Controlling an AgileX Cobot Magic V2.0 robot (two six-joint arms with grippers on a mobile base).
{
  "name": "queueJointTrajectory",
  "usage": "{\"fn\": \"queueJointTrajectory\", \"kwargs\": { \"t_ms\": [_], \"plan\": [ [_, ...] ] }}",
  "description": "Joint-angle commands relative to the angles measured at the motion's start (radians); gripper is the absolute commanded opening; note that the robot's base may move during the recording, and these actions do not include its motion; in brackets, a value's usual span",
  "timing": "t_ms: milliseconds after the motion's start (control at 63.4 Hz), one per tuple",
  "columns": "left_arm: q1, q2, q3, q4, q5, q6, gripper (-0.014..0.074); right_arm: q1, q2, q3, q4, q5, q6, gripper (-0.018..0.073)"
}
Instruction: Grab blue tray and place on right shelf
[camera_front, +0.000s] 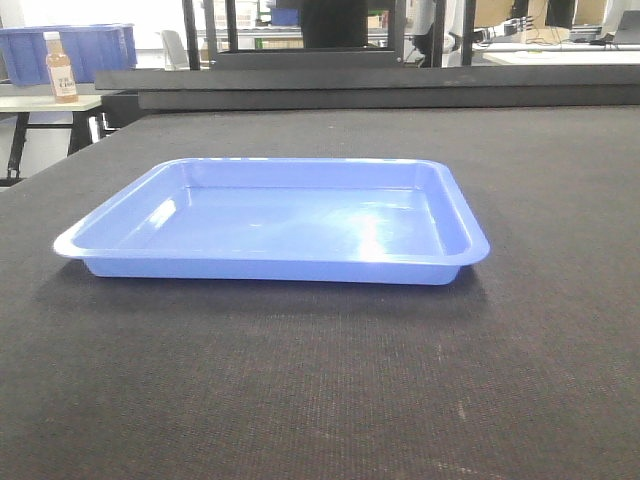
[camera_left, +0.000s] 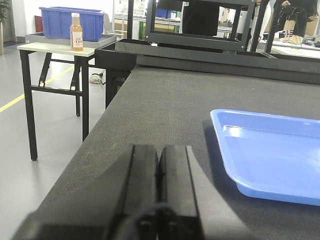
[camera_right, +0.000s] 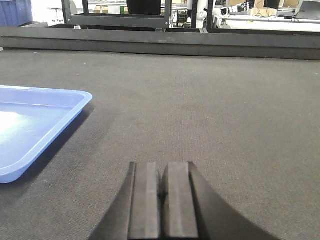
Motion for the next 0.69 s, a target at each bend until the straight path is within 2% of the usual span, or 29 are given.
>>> {"fn": "queueJointTrajectory", "kwargs": {
  "t_ms": [0,678],
  "plan": [
    [-0.001,-0.014,0.031,-0.007,-0.088,0.002,-0.0048,-0.002,-0.021,-0.023,0.005,-0.088,-0.011,0.0054],
    [-0.001,-0.010,0.030,-0.007,-0.092,0.002,-0.0048,-0.002,-0.021,-0.023,0.005,-0.099,-0.011,0.0054]
  ]
}}
